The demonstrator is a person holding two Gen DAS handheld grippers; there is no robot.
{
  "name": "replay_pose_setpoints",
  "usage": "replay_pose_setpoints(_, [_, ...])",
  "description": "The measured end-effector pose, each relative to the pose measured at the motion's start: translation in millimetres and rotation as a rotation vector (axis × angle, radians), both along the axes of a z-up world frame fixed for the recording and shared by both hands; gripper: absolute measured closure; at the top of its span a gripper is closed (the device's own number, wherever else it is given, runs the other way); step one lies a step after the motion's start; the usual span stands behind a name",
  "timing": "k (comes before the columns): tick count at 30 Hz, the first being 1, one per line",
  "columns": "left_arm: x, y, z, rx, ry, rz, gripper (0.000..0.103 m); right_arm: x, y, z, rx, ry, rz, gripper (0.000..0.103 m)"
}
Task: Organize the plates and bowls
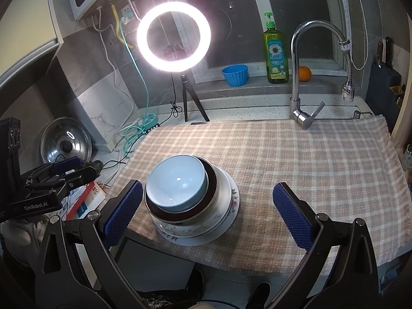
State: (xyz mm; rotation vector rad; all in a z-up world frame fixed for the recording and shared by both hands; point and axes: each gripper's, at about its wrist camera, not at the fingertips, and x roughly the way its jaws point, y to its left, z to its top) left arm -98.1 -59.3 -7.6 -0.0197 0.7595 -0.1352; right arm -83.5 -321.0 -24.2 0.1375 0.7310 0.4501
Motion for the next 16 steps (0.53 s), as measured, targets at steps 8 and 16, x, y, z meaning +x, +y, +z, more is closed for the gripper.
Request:
replay_pose_setpoints(8, [4.3,2.8,-4.1,-0.008,0.015,0.010,0.022,2.5,2.0,-1.3,-0.007,0.012,0.002,0.000])
replay_pose_setpoints(16, [7.1,1.2,-3.2,0.004,-0.007,-0.006,0.022,3.4,2.2,-1.4,-0.010,0.010,0.004,0.000])
